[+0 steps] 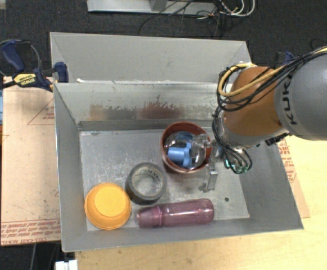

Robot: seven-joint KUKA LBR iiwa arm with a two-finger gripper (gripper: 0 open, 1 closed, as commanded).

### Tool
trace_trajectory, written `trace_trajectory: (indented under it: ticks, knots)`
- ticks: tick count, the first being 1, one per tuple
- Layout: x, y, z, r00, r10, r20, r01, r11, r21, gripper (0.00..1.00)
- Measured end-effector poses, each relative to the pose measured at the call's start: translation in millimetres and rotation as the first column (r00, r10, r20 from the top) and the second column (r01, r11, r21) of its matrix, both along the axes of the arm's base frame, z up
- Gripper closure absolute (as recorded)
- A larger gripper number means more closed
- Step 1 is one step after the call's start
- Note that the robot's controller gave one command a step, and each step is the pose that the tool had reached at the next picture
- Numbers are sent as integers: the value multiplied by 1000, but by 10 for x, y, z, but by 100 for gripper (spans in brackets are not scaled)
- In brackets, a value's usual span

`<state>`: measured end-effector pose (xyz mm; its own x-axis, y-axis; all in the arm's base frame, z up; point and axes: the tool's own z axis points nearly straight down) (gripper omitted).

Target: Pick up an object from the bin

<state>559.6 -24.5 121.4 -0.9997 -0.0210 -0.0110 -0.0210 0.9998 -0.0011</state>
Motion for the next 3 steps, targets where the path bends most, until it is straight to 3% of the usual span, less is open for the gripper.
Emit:
trace_trajectory:
  ticks: [2, 3]
  knots:
    - [1, 1, 0, 1000, 0, 0, 0, 1000, 0, 0]
    - [927, 235, -331, 1000, 14, 1, -14, 1000, 1, 0]
